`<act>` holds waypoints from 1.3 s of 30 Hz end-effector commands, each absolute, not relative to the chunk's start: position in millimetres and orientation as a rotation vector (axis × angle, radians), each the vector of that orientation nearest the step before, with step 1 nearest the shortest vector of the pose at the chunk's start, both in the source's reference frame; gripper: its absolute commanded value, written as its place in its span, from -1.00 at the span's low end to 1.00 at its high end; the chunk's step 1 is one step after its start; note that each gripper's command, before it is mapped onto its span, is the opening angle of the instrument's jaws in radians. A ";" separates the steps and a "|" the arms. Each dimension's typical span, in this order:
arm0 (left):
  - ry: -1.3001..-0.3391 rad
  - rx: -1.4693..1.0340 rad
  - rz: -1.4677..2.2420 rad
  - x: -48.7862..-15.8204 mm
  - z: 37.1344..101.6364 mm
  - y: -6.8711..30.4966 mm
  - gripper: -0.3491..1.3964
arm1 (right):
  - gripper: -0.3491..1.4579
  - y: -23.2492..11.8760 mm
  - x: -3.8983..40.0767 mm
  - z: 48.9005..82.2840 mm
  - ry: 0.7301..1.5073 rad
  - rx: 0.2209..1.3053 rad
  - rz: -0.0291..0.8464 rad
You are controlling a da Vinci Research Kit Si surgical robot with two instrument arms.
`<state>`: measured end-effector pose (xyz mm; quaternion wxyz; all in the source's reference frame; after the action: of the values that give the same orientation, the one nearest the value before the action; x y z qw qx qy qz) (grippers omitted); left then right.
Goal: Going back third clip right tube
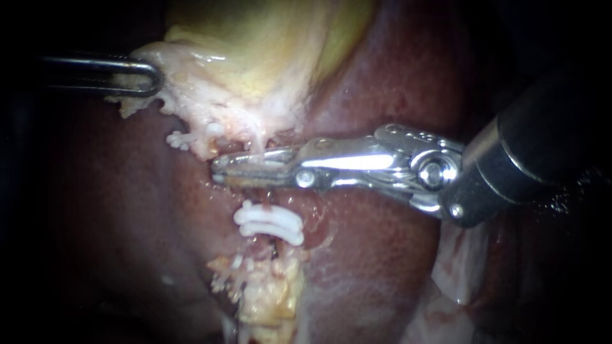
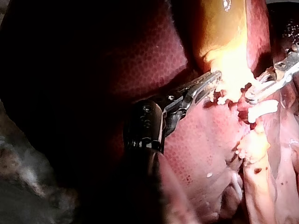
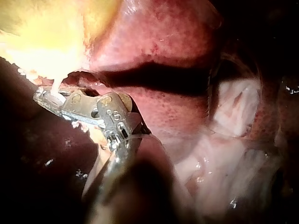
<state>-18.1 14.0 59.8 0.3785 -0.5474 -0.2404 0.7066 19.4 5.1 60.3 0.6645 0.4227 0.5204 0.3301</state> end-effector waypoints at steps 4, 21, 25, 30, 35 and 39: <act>-0.614 -1.399 1.806 -18.1 59.8 14.0 -1.00 | -0.53 5.0 19.7 60.8 1.175 0.962 0.735; -0.613 -1.399 1.806 -18.1 60.0 13.9 -1.00 | -0.08 6.1 18.9 68.4 1.197 0.857 0.752; -0.613 -1.399 1.806 -18.1 60.0 13.9 -1.00 | -0.08 6.2 17.8 68.7 1.203 0.845 0.754; -0.613 -1.399 1.806 -18.1 59.9 13.9 -1.00 | -0.08 6.2 16.7 68.7 1.207 0.816 0.735; -0.613 -1.399 1.807 -18.1 59.9 13.9 -1.00 | -0.07 5.6 14.5 68.1 1.232 0.689 0.604; -0.613 -1.399 1.807 -18.1 59.9 13.9 -1.00 | -0.07 4.9 11.7 67.0 1.226 0.568 0.472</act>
<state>-18.1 13.9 60.0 0.3784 -0.5474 -0.2397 0.7069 11.1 4.8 66.8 0.7612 0.2515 0.5610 0.2066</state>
